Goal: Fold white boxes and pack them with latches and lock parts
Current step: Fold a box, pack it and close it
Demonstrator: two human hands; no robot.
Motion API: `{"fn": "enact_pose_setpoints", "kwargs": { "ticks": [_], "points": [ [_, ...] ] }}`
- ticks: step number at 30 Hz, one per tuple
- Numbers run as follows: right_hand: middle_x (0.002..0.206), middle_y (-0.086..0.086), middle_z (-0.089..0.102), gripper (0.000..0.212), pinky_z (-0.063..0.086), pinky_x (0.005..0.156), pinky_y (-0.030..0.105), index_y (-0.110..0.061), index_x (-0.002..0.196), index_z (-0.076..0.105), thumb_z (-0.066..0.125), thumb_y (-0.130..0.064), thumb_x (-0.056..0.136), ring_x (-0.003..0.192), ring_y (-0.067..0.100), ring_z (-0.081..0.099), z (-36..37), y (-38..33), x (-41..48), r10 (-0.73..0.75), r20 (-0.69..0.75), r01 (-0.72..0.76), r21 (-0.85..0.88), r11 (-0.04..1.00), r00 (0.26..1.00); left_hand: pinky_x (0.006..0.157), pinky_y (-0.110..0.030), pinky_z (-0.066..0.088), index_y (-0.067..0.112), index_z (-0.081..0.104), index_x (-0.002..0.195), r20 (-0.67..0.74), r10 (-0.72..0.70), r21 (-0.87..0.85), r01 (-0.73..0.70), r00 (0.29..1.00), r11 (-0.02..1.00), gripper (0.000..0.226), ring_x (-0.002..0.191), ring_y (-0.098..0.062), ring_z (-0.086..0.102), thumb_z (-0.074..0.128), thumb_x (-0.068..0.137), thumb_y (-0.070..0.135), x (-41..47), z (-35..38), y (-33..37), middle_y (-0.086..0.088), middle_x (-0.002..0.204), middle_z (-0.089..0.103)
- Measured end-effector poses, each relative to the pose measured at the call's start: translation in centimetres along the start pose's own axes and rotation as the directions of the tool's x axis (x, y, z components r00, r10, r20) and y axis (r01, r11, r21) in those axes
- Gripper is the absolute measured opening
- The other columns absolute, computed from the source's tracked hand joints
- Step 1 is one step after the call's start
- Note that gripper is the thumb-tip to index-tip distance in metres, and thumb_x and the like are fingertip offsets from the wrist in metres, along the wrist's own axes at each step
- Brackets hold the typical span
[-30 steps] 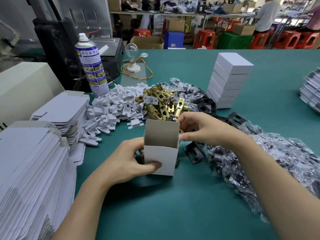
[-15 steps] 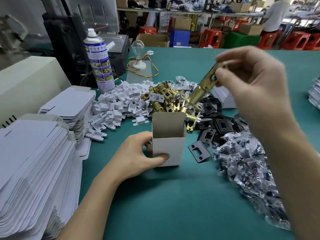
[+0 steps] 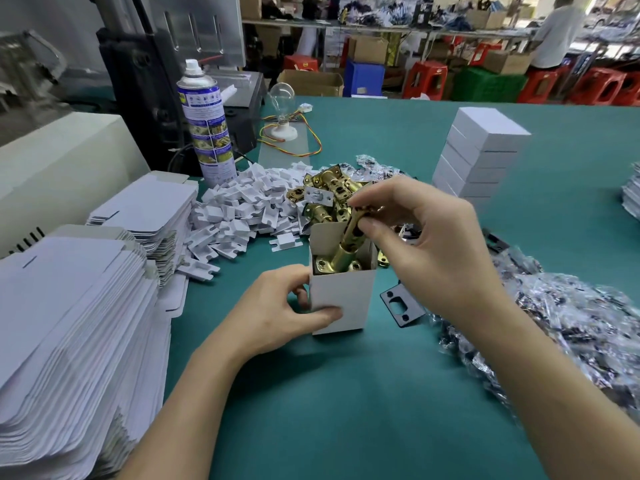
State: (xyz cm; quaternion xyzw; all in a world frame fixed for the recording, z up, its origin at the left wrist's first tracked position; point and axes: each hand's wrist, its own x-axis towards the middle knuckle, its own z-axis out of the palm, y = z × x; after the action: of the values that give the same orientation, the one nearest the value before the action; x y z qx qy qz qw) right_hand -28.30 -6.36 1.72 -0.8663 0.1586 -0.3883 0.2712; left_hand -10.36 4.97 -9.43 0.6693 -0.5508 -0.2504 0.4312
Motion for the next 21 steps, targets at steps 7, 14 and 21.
{"fn": "enact_pose_setpoints", "kwargs": {
  "ticks": [7,14,21],
  "points": [
    [0.103,-0.008,0.074,0.021,0.054,0.084,0.036,-0.019,0.106,0.077,0.070,-0.006,0.091,0.093,0.010,0.068,2.3,-1.3,-0.6,-0.017,0.188,0.055,-0.195,0.979,0.982,0.065,-0.017,0.042,0.037,0.068,0.090,0.002,0.041,0.021,-0.041,0.999,0.999,0.018,0.070,-0.005,0.053,0.082,0.080,0.042,0.1,0.0,-0.1,0.016,0.082,0.064],
    [0.108,-0.003,0.065,0.031,0.053,0.073,0.043,-0.021,0.109,0.066,0.069,-0.003,0.084,0.086,0.030,0.066,3.0,-2.8,-1.1,0.070,0.325,0.083,-0.433,0.898,0.943,0.062,-0.017,0.041,0.033,0.067,0.086,-0.015,0.026,0.010,-0.026,1.000,1.000,0.026,0.069,-0.004,0.052,0.073,0.071,0.053,0.2,0.2,0.0,0.016,0.076,0.061],
    [0.103,-0.003,0.063,0.020,0.048,0.077,0.040,-0.023,0.112,0.059,0.047,-0.018,0.097,0.091,0.026,0.060,2.7,-3.8,-0.9,0.142,0.401,0.073,-0.475,0.877,0.905,0.060,-0.014,0.039,0.038,0.062,0.078,-0.008,0.042,0.011,-0.042,0.999,0.999,0.016,0.065,-0.004,0.047,0.067,0.068,0.050,0.1,0.2,0.1,0.018,0.071,0.056]
  ]
}}
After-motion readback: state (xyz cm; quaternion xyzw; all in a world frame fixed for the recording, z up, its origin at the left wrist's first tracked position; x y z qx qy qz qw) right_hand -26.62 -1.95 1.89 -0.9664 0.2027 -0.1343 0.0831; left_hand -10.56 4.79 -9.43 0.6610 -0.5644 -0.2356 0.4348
